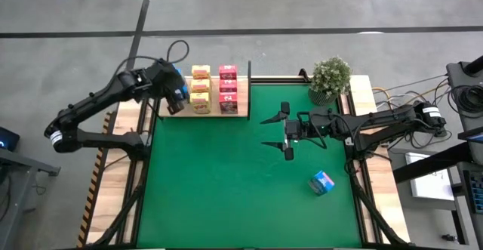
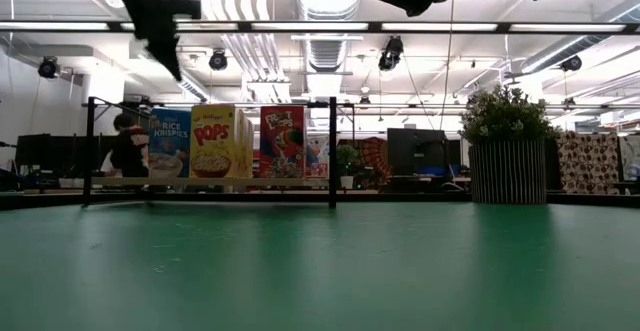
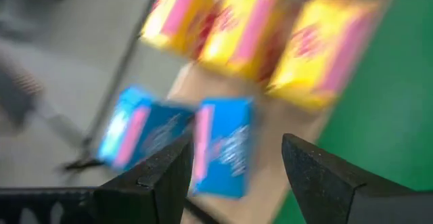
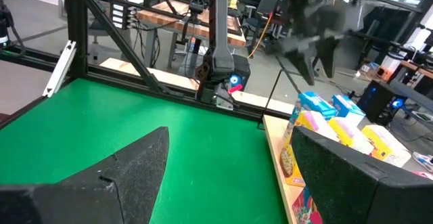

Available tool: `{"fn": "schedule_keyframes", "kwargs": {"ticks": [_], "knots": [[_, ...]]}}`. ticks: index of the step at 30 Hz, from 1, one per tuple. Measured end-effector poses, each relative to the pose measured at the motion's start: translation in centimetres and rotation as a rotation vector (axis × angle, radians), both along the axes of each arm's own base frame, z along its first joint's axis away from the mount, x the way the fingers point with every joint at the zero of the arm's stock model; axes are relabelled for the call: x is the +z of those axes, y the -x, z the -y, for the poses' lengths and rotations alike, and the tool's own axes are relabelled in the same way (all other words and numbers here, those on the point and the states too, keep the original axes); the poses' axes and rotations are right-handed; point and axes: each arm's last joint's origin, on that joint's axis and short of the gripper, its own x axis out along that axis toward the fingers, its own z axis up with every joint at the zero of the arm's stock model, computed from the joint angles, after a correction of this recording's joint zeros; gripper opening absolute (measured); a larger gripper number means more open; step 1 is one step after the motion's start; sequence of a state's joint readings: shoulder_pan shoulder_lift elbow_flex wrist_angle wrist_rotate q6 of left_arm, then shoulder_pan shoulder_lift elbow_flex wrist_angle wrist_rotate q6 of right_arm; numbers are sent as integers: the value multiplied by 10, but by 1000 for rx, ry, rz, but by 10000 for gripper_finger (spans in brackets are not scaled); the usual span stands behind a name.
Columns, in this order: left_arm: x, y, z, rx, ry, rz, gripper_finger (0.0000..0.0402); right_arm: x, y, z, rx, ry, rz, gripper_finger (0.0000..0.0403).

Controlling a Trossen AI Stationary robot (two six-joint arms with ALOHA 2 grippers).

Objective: Stack cereal on shelf
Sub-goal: Put the top blue cereal box aligned with the blue cereal box on the shelf

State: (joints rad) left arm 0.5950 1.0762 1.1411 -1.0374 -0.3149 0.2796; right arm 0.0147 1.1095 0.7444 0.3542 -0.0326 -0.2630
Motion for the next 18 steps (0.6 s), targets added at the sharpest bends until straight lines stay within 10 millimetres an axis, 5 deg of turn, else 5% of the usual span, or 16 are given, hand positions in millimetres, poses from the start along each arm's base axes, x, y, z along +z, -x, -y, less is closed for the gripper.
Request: {"fn": "schedule_keyframes", "kwargs": {"ticks": [9, 18], "knots": [[23, 11, -30, 95, 137, 122, 218, 0, 0, 0, 0, 0, -2, 304], [0, 4, -67, 240, 273, 7, 270, -1, 0, 0, 0, 3, -8, 304]]}}
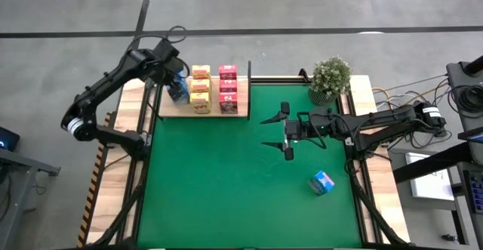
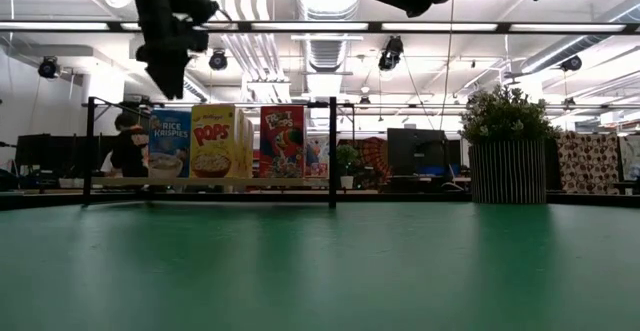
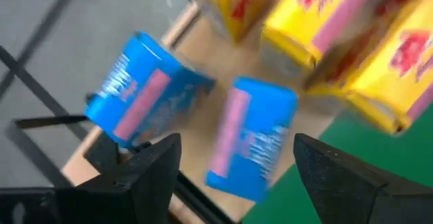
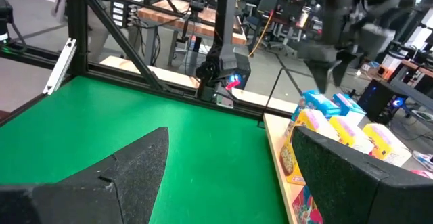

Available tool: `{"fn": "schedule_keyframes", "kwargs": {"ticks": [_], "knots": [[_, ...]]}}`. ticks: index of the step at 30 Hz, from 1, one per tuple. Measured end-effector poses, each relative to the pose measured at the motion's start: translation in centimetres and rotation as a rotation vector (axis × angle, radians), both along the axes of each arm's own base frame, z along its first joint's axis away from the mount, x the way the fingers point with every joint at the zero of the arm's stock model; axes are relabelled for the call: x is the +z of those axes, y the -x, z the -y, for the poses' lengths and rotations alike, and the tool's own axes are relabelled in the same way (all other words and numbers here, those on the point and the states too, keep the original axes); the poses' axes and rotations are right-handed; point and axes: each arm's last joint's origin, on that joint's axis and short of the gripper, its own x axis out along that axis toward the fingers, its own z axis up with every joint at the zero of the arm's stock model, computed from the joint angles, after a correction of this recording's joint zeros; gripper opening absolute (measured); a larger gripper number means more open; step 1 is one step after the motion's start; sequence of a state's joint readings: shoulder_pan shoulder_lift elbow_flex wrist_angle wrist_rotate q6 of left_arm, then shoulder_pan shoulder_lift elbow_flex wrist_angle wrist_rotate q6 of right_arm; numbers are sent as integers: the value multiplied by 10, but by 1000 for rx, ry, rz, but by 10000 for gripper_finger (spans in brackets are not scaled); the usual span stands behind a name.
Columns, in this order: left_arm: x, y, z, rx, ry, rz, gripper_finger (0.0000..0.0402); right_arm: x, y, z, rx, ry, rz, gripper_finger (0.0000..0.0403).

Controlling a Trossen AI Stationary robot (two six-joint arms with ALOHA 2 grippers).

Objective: Stack cereal on shelf
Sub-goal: Put the top blue cereal box aligned with the blue cereal box on the shelf

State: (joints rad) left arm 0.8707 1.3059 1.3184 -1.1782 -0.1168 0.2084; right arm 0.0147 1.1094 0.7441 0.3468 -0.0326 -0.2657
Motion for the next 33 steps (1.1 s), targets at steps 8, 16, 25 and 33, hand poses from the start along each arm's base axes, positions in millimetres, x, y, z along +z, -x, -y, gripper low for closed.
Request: {"fn": "schedule_keyframes", "kwargs": {"ticks": [8, 16, 25, 33], "knots": [[-9, -4, -3, -33, 54, -32, 279, -1, 0, 0, 0, 0, -7, 304], [-9, -3, -3, -36, 33, -45, 279, -1, 0, 0, 0, 0, -7, 304], [-20, -8, -9, -59, 23, -54, 279, -1, 0, 0, -1, -3, -7, 304], [-28, -11, -13, -81, 36, -77, 266, -1, 0, 0, -1, -3, -7, 304]]}}
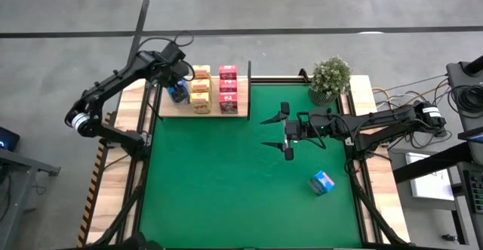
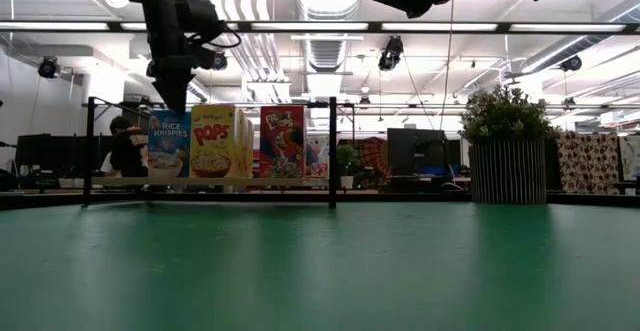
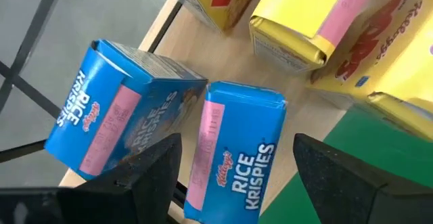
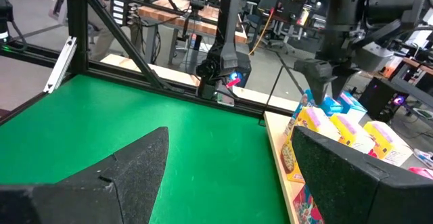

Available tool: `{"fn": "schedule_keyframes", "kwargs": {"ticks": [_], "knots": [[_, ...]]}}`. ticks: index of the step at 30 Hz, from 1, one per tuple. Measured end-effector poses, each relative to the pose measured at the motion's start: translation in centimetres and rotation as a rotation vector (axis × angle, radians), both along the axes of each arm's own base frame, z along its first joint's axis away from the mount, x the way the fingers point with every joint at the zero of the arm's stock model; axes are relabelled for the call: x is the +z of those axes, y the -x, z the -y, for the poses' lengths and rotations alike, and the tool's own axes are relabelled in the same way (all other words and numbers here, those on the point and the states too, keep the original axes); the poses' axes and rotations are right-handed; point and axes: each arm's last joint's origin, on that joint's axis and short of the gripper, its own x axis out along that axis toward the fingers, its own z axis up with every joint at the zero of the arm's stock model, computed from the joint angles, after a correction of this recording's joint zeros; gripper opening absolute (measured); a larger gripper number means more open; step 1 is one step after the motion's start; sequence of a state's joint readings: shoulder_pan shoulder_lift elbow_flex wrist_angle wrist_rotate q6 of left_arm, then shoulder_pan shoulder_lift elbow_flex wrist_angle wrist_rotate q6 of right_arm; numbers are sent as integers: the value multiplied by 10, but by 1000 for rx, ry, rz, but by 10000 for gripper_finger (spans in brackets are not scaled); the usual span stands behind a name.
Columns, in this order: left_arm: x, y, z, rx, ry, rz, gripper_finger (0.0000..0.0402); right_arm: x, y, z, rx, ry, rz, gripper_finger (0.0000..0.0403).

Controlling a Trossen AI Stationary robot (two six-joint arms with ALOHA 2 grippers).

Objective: Stack cereal on shelf
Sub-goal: Put the top blue cereal box aligned with the blue cereal box on the shelf

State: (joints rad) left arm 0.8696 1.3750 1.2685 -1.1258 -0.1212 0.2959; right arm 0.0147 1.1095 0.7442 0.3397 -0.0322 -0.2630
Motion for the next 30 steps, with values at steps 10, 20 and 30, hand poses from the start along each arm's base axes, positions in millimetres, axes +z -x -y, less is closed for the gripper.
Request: {"fn": "schedule_keyframes", "kwargs": {"ticks": [10, 20, 30], "knots": [[-10, 2, 2, -38, 36, -46, 223, 0, 0, 0, 0, 1, -1, 304], [-9, 3, 3, -80, 40, -69, 164, 0, 0, 0, -2, 1, -1, 304], [-9, 8, 4, -66, -40, -242, 151, 0, 0, 0, -1, 3, -1, 304]]}}
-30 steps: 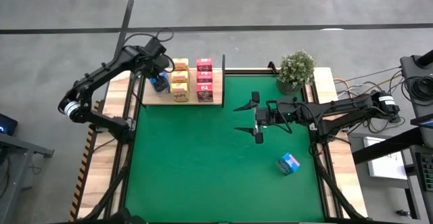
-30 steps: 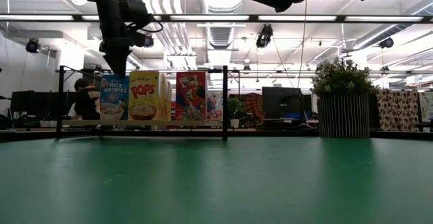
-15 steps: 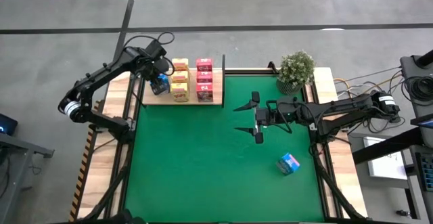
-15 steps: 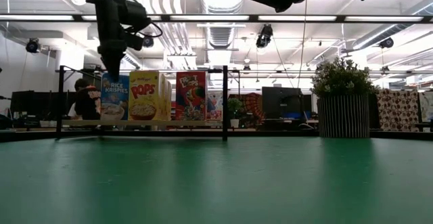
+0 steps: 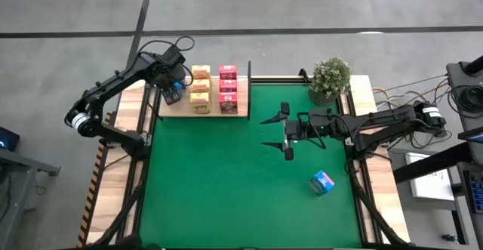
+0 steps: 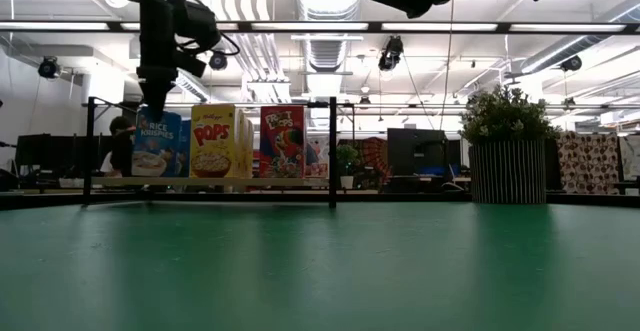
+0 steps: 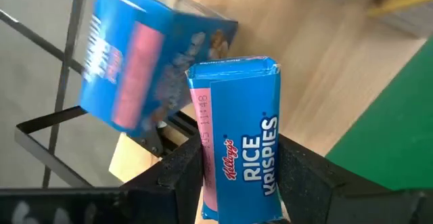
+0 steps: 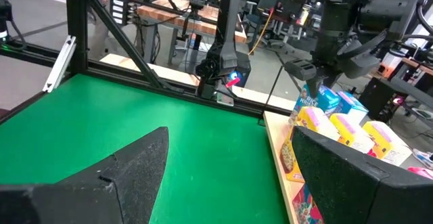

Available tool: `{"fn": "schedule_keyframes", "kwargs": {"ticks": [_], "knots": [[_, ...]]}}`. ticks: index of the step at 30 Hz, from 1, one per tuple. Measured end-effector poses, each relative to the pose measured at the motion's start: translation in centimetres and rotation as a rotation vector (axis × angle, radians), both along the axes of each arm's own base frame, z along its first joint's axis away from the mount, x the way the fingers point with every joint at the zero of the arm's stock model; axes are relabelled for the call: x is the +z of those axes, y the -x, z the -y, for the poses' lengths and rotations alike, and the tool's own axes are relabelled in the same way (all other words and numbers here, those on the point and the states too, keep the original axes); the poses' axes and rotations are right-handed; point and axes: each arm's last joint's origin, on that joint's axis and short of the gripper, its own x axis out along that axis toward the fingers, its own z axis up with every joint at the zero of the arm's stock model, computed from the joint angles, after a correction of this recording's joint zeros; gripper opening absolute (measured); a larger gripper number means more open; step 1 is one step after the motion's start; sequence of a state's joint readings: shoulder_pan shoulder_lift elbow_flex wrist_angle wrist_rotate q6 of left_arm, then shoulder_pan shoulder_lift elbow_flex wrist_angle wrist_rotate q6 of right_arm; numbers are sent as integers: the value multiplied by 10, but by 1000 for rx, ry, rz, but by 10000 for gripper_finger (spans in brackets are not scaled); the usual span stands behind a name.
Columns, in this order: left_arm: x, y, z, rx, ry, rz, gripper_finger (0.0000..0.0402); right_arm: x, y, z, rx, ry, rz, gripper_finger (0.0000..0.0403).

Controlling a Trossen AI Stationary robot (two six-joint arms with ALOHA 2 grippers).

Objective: Stack cereal on shelf
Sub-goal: Put the top blue cereal box aligned with the blue cereal box on the shelf

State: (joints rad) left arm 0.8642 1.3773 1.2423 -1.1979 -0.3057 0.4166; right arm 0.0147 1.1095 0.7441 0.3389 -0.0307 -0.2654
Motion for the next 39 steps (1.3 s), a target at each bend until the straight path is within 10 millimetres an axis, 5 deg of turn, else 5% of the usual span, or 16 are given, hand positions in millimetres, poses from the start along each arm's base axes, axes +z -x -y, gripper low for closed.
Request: {"fn": "schedule_keyframes", "kwargs": {"ticks": [30, 39], "knots": [[-1, -2, 6, -461, 106, -92, 152, 0, 0, 0, -5, 1, 0, 304], [0, -3, 3, -483, 70, -108, 192, 0, 0, 0, -5, -2, 0, 304]]}}
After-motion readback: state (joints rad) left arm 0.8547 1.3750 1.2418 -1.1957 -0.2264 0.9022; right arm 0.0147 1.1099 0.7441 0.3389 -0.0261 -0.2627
